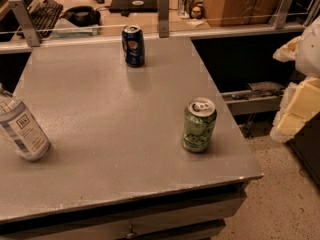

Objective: Knock green can over

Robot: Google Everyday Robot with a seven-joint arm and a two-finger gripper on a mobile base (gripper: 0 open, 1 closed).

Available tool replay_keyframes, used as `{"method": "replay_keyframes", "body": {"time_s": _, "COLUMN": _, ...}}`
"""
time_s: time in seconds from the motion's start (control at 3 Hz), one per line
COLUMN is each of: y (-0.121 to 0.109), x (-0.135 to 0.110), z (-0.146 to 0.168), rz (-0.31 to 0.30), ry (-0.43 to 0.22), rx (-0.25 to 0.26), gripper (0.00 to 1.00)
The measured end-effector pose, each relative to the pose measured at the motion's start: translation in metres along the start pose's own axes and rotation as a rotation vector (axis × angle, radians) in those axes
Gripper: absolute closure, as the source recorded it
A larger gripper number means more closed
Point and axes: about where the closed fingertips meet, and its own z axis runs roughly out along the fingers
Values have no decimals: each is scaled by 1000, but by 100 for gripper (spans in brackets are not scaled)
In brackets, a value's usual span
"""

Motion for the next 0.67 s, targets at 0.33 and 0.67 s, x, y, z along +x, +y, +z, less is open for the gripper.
{"method": "replay_keyframes", "body": {"time_s": 0.33, "y": 8, "x": -5, "z": 33, "rz": 64, "ry": -162, "rx": -58, "gripper": 0}}
{"method": "replay_keyframes", "body": {"time_s": 0.67, "y": 13, "x": -19, "z": 68, "rz": 97, "ry": -342, "rx": -105, "gripper": 0}}
